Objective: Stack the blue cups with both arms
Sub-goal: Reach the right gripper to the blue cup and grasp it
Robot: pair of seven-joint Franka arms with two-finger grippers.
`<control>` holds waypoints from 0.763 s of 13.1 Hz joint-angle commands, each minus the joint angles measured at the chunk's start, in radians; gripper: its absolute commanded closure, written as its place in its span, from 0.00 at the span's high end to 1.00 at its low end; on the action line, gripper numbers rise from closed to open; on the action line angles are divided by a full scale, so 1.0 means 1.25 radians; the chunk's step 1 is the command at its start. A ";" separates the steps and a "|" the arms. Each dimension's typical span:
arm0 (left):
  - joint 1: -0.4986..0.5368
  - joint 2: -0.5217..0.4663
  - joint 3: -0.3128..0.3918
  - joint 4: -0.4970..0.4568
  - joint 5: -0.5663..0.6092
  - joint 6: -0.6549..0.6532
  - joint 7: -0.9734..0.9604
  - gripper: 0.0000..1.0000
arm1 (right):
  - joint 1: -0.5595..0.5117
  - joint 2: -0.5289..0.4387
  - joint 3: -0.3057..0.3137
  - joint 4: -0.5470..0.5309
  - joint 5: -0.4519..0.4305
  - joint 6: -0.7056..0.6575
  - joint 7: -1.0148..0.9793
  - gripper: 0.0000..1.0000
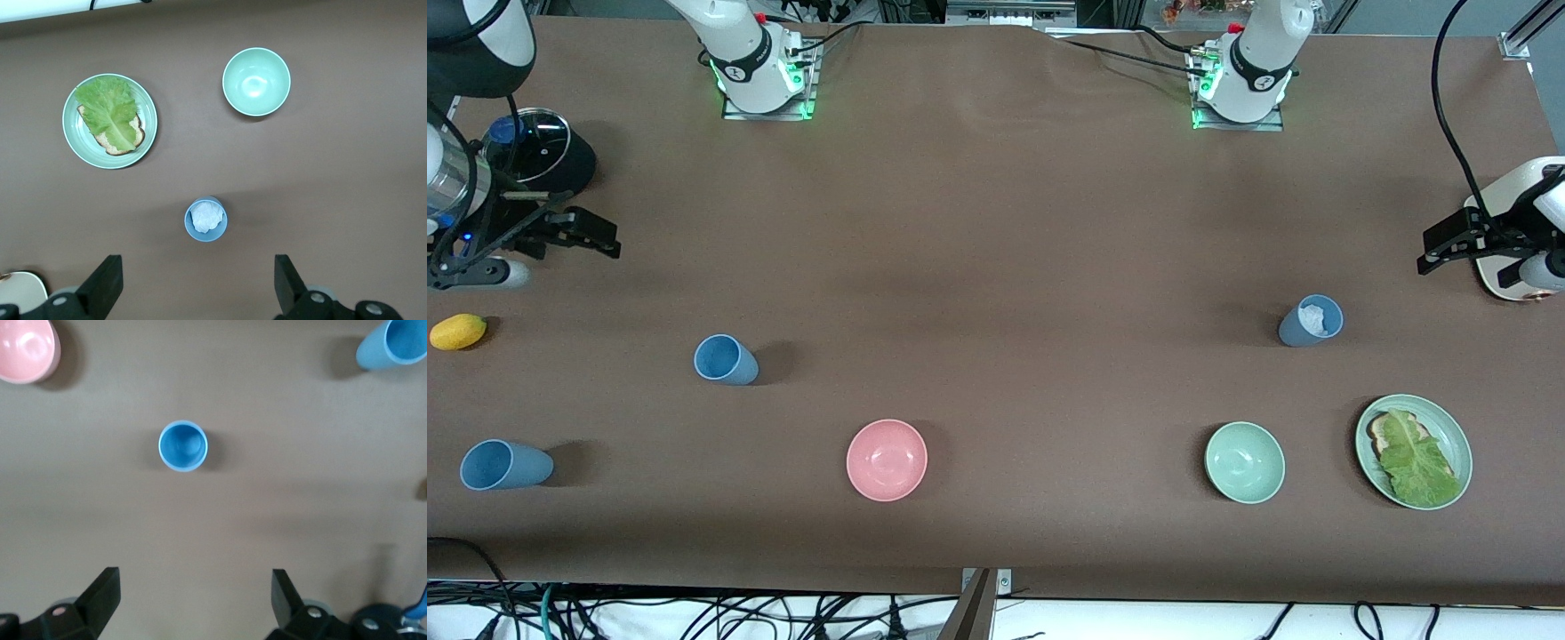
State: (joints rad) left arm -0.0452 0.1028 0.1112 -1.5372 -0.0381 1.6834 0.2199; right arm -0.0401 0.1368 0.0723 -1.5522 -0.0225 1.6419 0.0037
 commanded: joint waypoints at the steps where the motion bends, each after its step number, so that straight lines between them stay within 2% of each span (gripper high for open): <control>1: -0.004 0.000 -0.001 0.003 0.029 -0.003 0.004 1.00 | -0.013 0.073 0.003 0.099 -0.010 0.012 -0.002 1.00; 6: -0.004 0.001 -0.001 0.003 0.029 -0.003 0.004 1.00 | -0.015 0.191 0.002 0.210 -0.016 0.018 0.000 1.00; 10: -0.004 0.001 -0.001 0.003 0.029 -0.004 0.004 1.00 | -0.018 0.244 0.002 0.211 -0.031 0.034 0.001 1.00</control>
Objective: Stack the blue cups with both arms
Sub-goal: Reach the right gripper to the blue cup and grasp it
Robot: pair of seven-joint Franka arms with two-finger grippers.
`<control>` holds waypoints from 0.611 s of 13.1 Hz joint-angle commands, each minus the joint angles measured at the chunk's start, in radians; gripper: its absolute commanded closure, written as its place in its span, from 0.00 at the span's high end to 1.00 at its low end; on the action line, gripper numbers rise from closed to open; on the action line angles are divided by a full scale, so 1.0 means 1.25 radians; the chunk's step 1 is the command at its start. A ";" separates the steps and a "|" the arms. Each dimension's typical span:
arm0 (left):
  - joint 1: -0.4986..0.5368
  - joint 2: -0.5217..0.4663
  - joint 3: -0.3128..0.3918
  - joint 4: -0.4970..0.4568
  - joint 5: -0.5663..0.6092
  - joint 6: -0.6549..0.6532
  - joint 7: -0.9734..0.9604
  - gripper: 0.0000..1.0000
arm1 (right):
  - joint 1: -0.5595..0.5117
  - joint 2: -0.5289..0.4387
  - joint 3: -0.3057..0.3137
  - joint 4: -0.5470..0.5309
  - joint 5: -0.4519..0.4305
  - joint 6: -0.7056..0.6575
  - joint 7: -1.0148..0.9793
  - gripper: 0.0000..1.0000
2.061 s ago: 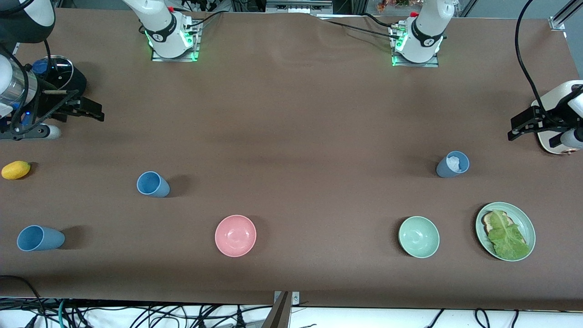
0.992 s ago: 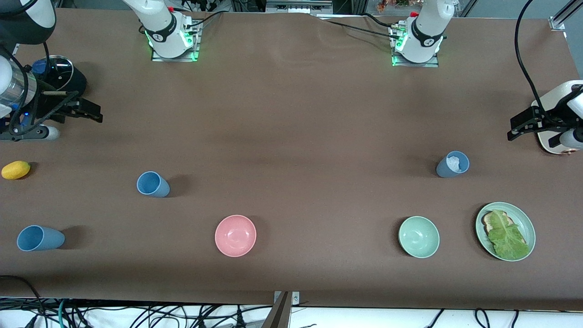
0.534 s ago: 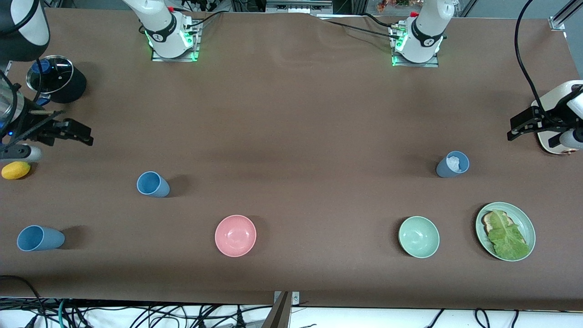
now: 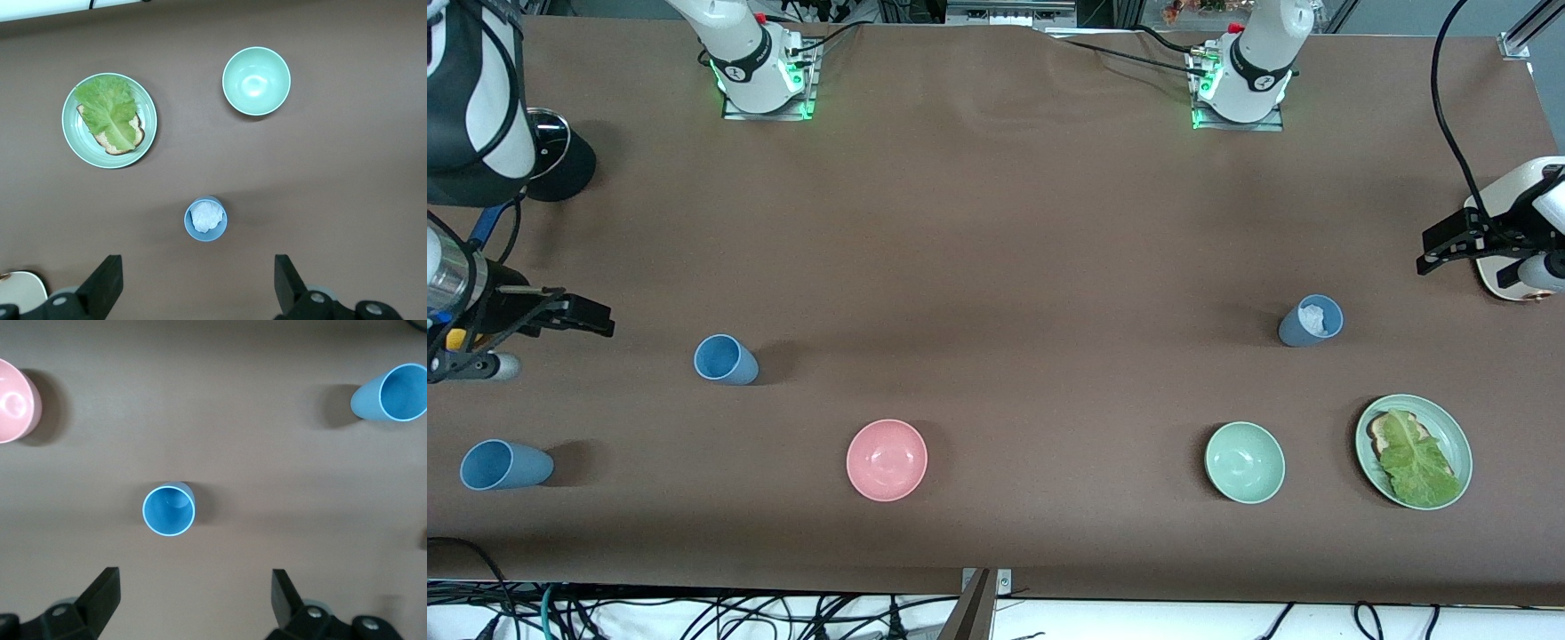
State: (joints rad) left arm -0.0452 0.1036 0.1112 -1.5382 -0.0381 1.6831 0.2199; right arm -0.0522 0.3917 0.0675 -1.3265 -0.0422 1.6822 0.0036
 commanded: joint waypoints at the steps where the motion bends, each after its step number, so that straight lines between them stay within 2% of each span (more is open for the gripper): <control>1: -0.006 0.001 -0.001 0.003 0.029 -0.004 0.004 1.00 | -0.001 0.064 0.007 0.030 -0.036 0.004 0.007 1.00; 3: -0.006 0.001 -0.001 0.003 0.029 -0.004 0.004 1.00 | 0.032 0.113 0.009 0.027 -0.089 0.007 0.012 1.00; 4: -0.006 0.001 -0.001 0.003 0.029 -0.004 0.004 1.00 | 0.034 0.123 0.009 0.025 -0.083 0.015 0.011 1.00; 7: -0.006 0.001 -0.001 0.003 0.029 -0.004 0.004 1.00 | 0.006 0.160 0.009 0.024 0.014 0.051 -0.002 1.00; 8: -0.007 0.001 -0.001 0.003 0.029 -0.004 0.004 1.00 | 0.007 0.170 0.009 0.024 0.014 0.054 -0.002 1.00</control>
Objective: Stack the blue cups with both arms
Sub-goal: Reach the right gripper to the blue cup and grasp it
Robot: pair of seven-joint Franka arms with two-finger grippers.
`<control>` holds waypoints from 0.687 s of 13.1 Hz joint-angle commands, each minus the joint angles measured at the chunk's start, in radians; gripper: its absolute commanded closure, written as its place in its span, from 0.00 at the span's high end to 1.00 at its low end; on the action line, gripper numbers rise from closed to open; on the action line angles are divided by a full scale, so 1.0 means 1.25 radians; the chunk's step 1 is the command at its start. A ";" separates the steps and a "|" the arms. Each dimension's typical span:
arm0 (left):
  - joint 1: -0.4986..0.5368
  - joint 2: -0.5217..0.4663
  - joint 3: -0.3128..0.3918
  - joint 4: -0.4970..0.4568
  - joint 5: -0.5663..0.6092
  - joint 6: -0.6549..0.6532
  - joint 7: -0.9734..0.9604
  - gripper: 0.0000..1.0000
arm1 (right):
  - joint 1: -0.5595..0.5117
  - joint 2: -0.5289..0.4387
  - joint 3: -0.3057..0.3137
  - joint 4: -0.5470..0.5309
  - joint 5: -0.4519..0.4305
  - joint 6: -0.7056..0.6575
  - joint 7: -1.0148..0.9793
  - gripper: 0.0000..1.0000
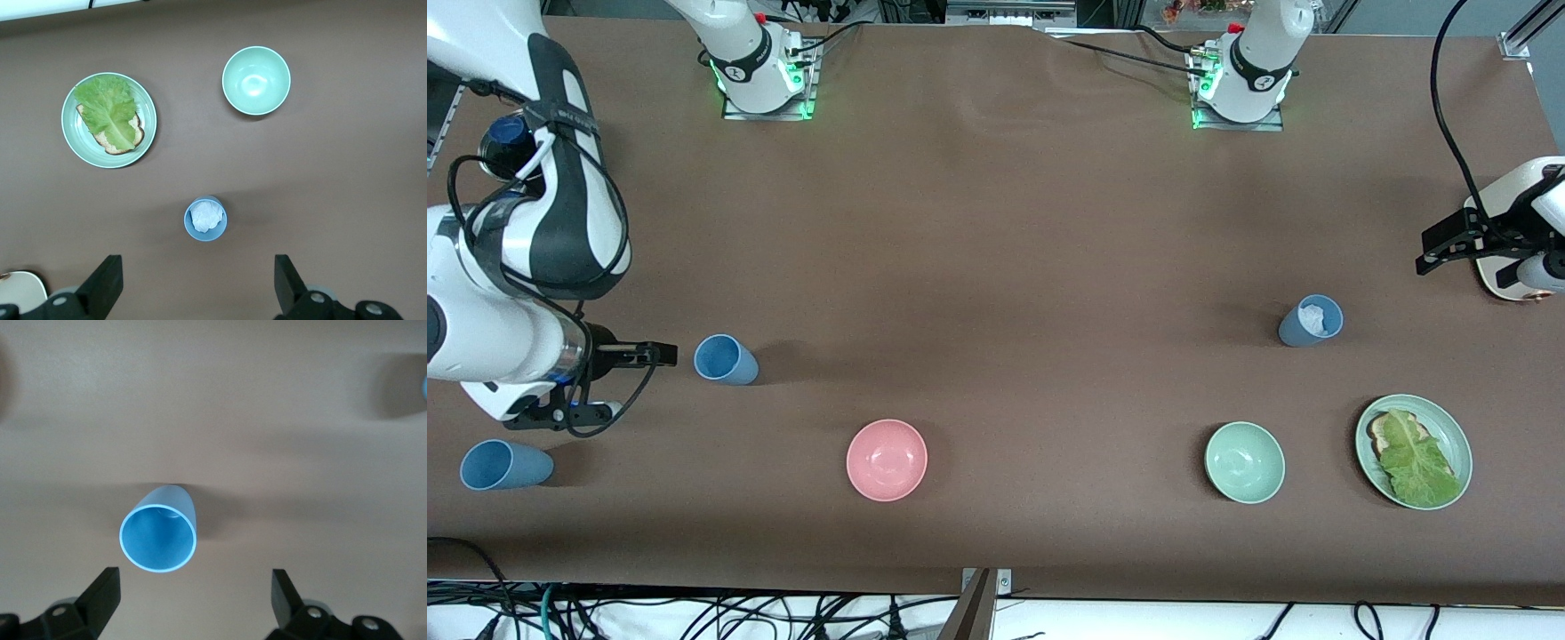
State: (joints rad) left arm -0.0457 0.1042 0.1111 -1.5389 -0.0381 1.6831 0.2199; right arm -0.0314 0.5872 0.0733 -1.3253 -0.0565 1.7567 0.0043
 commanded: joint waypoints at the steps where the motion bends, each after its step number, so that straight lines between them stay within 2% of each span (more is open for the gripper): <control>1: -0.006 0.001 -0.001 0.003 0.029 -0.004 0.004 1.00 | -0.008 0.023 0.005 0.023 0.026 0.018 -0.002 1.00; 4: -0.006 0.001 -0.001 0.003 0.029 -0.005 0.004 1.00 | -0.002 0.057 0.008 0.006 0.029 0.051 -0.005 1.00; 9: -0.009 0.003 -0.001 0.003 0.029 -0.005 0.004 1.00 | -0.007 0.059 0.008 -0.090 0.032 0.149 -0.019 1.00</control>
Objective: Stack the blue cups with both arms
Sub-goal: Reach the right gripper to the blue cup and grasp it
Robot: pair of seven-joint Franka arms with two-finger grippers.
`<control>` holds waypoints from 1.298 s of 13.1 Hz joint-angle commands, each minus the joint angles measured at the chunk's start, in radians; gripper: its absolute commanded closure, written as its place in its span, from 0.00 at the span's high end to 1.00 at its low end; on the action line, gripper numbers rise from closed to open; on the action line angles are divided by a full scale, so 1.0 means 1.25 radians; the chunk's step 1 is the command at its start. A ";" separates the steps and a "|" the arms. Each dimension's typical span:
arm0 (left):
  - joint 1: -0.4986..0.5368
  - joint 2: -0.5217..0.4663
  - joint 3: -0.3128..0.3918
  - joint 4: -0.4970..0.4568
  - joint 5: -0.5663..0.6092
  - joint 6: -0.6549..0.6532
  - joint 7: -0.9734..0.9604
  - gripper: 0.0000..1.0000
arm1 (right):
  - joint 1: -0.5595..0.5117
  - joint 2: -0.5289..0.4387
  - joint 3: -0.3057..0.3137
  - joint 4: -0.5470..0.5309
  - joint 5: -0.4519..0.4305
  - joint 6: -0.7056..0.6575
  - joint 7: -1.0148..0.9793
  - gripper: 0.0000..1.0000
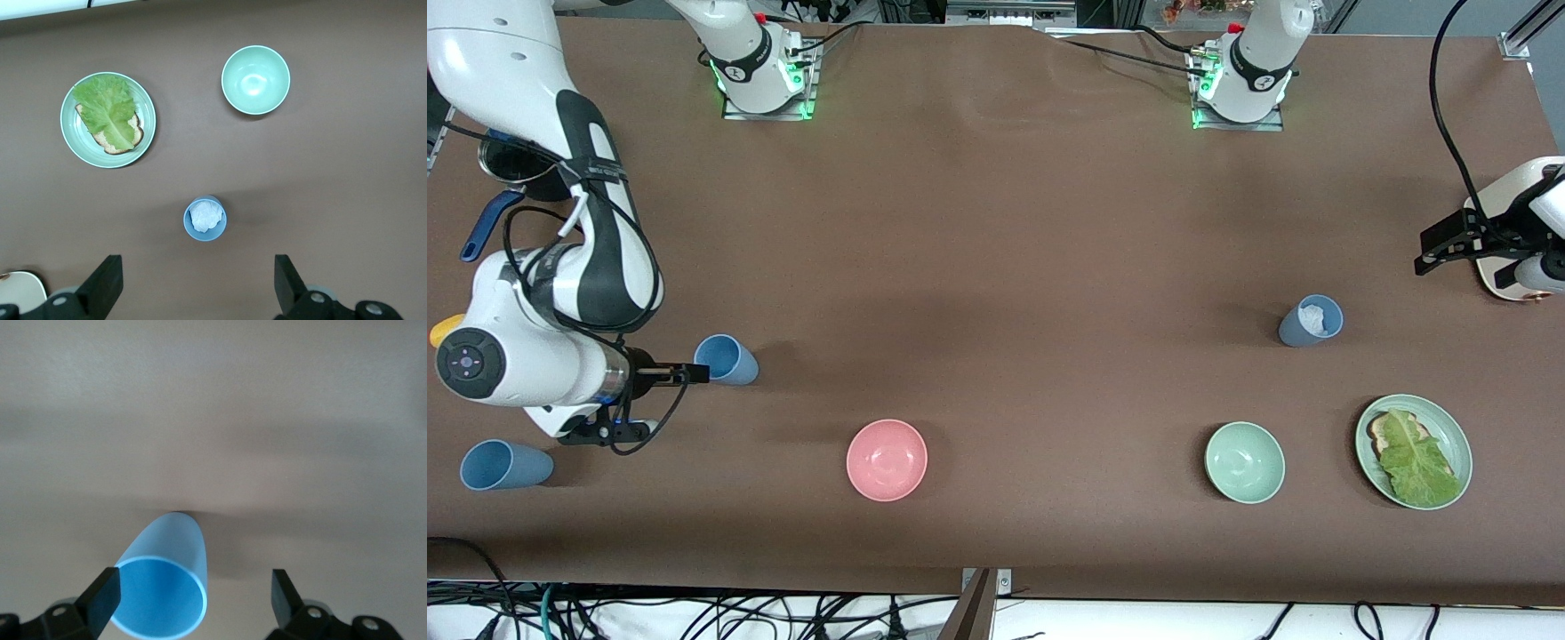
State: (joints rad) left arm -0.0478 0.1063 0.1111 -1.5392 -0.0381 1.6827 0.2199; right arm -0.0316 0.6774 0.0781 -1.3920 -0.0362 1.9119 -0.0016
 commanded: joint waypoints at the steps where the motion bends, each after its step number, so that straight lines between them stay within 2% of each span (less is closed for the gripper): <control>1: -0.007 0.003 -0.001 0.004 0.029 -0.005 0.004 1.00 | -0.008 -0.012 0.004 -0.047 0.017 0.027 -0.015 1.00; 5: -0.008 0.005 -0.001 0.003 0.029 -0.005 0.004 1.00 | -0.009 -0.012 0.004 -0.079 0.020 0.033 -0.015 0.98; 9: -0.010 0.005 -0.001 0.003 0.029 -0.005 0.004 1.00 | -0.009 -0.013 0.005 -0.112 0.020 0.052 -0.015 0.85; 14: -0.011 0.006 -0.001 0.003 0.029 -0.005 0.004 1.00 | -0.010 -0.013 0.006 -0.112 0.022 0.050 -0.013 0.42; 17: -0.012 0.006 -0.001 0.003 0.029 -0.005 0.004 1.00 | -0.010 -0.014 0.006 -0.110 0.024 0.046 -0.012 0.11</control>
State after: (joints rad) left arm -0.0560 0.1143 0.1111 -1.5392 -0.0381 1.6827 0.2199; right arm -0.0345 0.6776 0.0781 -1.5120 -0.0274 1.9634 -0.0025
